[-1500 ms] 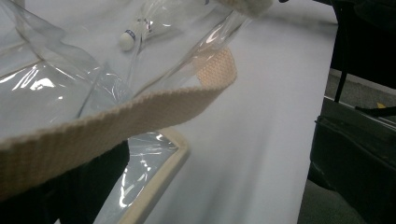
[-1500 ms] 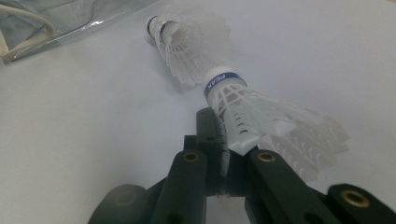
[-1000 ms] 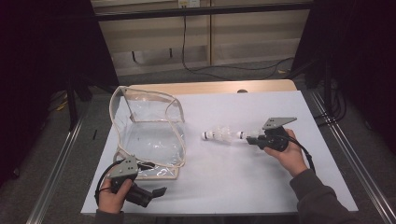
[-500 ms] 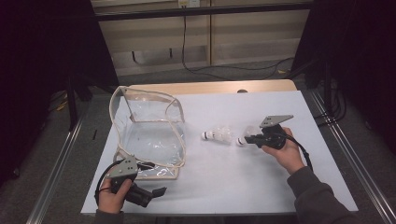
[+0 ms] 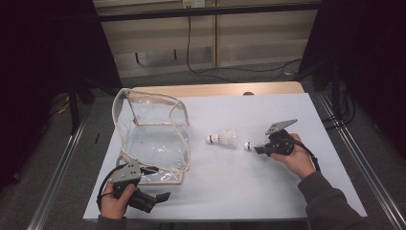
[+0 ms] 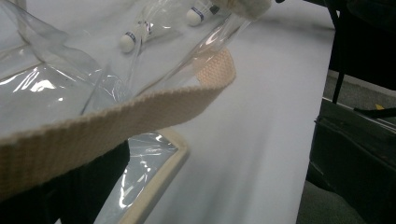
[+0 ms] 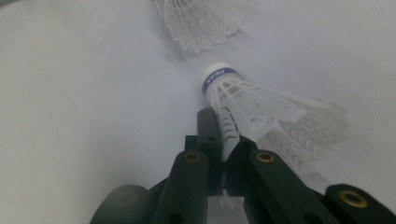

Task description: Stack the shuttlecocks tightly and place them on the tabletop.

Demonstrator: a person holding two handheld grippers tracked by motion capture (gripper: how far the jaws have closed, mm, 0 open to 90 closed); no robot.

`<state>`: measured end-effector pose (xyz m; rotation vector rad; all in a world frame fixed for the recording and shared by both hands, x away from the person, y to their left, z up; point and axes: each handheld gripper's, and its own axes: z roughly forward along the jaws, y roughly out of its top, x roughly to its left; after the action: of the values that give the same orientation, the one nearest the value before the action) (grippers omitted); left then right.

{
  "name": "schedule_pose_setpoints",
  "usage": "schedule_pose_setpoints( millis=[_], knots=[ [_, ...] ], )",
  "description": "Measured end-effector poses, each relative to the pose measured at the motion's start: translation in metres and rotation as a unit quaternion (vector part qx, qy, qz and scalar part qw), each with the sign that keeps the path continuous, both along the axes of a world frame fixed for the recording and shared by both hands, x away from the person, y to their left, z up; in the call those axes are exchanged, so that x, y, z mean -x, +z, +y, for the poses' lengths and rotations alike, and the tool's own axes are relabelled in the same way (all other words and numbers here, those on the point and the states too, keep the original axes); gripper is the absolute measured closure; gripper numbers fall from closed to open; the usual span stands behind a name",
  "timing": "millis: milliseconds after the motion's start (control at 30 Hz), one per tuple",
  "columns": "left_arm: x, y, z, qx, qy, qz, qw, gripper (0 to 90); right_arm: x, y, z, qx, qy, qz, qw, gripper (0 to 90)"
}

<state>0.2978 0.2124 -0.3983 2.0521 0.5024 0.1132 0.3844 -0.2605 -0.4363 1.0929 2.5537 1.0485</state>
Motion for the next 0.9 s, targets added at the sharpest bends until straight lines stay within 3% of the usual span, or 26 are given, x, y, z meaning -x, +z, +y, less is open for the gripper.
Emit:
schedule_pose_setpoints(
  millis=[400,900],
  knots=[
    [0.000,0.000,0.000,-0.001,0.000,0.000,1.0000,4.9,-0.005,0.006,0.002,-0.051,0.000,-0.027,0.9983,89.6],
    [0.000,0.000,0.000,-0.001,0.000,0.000,1.0000,4.9,-0.015,0.009,0.018,-0.048,0.010,-0.043,0.9979,89.4]
  ],
)
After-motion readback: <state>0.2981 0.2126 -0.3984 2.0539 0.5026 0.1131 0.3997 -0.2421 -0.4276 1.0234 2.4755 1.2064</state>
